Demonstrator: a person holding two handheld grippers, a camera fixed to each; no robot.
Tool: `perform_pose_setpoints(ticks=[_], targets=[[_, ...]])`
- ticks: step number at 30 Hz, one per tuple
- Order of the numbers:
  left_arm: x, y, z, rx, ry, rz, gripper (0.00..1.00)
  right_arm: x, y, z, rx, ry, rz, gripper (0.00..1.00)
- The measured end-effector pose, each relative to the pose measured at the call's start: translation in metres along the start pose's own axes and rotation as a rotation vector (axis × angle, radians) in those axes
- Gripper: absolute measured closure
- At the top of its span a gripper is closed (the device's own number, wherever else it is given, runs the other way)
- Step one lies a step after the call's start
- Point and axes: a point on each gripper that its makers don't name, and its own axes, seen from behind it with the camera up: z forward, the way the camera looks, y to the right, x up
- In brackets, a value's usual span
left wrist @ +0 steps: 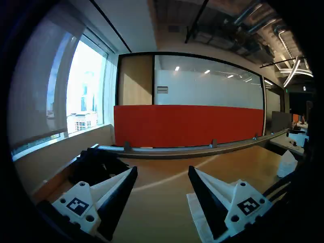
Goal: Fold towel
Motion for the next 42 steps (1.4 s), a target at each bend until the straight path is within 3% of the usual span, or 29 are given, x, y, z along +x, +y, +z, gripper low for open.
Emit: perform_pose_setpoints(ticks=[8,17,24,30,42], targets=[[0.031,0.014,0.002,-0.068,-0.047,0.059,0.07,0.044,-0.020,-0.001,0.076,-0.031,-0.038,0.00],[0.030,0.043,0.003,-0.207,-0.138,0.119,0.07,0.044,-0.047,-0.010,0.238,-0.138,-0.143,0.00],[0.007,0.075,-0.004,-0.340,-0.235,0.173,0.07,0.021,-0.064,-0.021,0.357,-0.251,-0.209,0.00],[-0.020,0.094,-0.013,-0.412,-0.314,0.222,0.07,-0.009,-0.072,-0.031,0.440,-0.344,-0.241,0.00],[-0.084,0.104,-0.027,-0.457,-0.428,0.270,0.07,-0.063,-0.086,-0.044,0.531,-0.446,-0.289,0.00]])
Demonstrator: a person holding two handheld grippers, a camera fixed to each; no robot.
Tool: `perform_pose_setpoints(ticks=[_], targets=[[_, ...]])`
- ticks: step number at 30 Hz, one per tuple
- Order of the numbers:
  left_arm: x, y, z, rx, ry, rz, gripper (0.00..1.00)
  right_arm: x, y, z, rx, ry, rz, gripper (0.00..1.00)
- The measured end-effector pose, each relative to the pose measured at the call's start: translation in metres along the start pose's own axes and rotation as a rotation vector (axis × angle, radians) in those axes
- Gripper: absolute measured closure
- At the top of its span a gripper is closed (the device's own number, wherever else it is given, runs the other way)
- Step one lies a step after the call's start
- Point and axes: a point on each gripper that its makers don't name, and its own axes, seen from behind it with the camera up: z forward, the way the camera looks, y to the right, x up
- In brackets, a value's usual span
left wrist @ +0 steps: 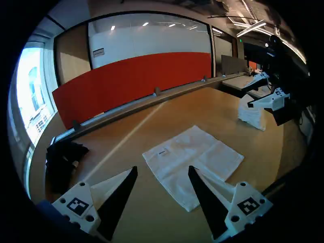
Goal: Fold towel
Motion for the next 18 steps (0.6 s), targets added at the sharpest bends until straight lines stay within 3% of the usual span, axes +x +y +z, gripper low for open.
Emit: perform_pose_setpoints(ticks=[11,18], targets=[[-0.050,0.021,0.019,-0.033,-0.075,0.004,0.07,-0.041,-0.017,0.017,0.031,-0.051,-0.021,0.00],[-0.076,0.027,0.032,-0.045,-0.107,-0.005,0.07,-0.066,-0.026,0.028,0.045,-0.075,-0.024,0.00]])
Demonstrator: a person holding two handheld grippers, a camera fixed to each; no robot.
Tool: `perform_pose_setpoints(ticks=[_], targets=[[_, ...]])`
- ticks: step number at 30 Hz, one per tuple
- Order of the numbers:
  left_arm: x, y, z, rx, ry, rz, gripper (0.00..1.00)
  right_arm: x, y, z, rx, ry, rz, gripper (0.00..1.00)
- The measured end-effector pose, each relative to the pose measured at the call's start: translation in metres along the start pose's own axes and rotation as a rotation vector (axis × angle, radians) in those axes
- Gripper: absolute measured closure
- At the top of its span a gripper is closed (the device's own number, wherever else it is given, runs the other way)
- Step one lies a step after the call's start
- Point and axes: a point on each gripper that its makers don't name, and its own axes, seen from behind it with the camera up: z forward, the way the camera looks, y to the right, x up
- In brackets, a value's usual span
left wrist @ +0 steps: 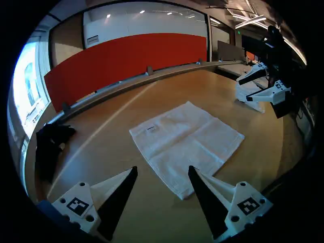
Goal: Fold towel
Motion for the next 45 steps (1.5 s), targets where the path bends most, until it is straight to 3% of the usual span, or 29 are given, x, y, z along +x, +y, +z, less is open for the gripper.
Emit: perform_pose_setpoints(ticks=[13,25,35,45], targets=[[-0.050,0.012,0.028,-0.035,-0.078,0.015,0.07,-0.059,-0.020,0.024,0.032,-0.078,0.005,0.00],[-0.089,0.028,0.044,-0.072,-0.149,0.017,0.07,-0.104,-0.035,0.036,0.062,-0.131,0.011,0.00],[-0.101,0.038,0.051,-0.093,-0.175,0.036,0.07,-0.127,-0.044,0.041,0.083,-0.160,0.022,0.02],[-0.103,0.041,0.053,-0.103,-0.200,-0.013,0.08,-0.139,-0.054,0.042,0.106,-0.173,0.026,0.15]])
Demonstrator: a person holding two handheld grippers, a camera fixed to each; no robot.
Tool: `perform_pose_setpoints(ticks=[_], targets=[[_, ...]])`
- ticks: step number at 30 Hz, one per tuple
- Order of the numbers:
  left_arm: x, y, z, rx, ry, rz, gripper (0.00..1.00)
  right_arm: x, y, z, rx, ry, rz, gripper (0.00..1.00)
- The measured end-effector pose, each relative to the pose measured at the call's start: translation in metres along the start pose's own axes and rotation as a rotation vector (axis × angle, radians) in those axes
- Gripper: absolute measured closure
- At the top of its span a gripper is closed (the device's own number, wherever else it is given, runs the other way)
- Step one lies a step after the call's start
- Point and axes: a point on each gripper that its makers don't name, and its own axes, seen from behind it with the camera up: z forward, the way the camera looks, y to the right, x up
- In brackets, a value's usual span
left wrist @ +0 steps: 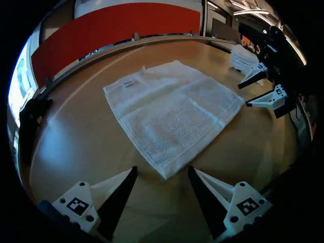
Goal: Fold towel
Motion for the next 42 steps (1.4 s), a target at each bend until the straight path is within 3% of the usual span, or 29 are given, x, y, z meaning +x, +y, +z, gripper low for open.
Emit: perform_pose_setpoints(ticks=[4,19,27,32,42], targets=[[0.001,0.000,0.000,0.003,-0.005,-0.010,0.11,-0.002,-0.002,0.002,0.010,-0.005,0.004,0.21],[0.000,0.006,-0.001,0.009,-0.018,-0.003,0.34,-0.014,-0.006,0.004,0.045,-0.029,0.027,0.50],[0.000,0.008,-0.002,0.004,-0.025,-0.001,0.45,-0.013,-0.010,0.005,0.058,-0.023,0.034,0.73],[-0.001,0.010,-0.002,0.005,-0.025,0.001,0.51,-0.012,-0.010,0.006,0.054,-0.019,0.043,0.79],[-0.002,0.008,-0.001,0.020,-0.030,-0.003,0.82,-0.010,-0.011,0.005,0.045,-0.023,0.059,0.83]])
